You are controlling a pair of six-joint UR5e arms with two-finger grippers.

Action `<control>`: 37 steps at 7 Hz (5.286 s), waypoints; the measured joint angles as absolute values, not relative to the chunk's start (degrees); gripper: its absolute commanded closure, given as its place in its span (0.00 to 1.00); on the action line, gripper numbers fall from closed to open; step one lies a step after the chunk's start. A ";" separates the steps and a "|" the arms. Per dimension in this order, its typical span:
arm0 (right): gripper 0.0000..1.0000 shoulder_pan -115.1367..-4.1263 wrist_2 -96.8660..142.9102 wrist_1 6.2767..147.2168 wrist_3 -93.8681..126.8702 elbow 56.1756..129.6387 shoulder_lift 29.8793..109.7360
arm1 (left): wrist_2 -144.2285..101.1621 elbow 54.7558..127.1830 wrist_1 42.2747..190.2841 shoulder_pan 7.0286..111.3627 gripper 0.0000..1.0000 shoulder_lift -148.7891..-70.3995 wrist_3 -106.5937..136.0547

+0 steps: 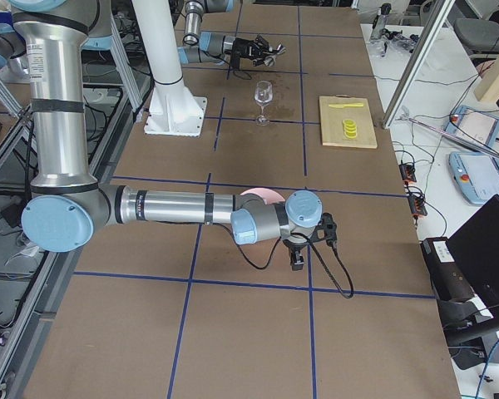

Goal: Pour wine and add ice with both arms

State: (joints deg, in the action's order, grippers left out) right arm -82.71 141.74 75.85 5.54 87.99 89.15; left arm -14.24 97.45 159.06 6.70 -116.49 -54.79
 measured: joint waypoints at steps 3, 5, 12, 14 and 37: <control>0.00 -82.71 141.69 75.75 5.48 88.66 89.09 | -14.43 98.03 181.46 6.83 1.00 -101.24 -57.75; 0.00 -82.76 141.68 75.69 5.51 89.53 89.10 | -14.57 98.18 197.66 6.85 1.00 -90.18 -62.89; 0.00 -82.79 141.68 75.74 5.56 90.59 89.17 | -14.65 92.87 220.02 -4.06 1.00 -78.59 -15.28; 0.00 -82.79 141.68 75.74 5.60 91.02 89.33 | -14.62 92.60 220.17 -8.44 1.00 -78.57 -3.00; 0.00 -82.79 141.77 75.76 5.71 90.62 89.83 | -19.88 75.94 215.83 -13.41 0.50 -71.72 40.40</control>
State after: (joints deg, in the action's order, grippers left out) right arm -82.79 141.77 75.76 5.71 90.62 89.83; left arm -19.88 75.94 215.83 -13.41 -71.72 40.40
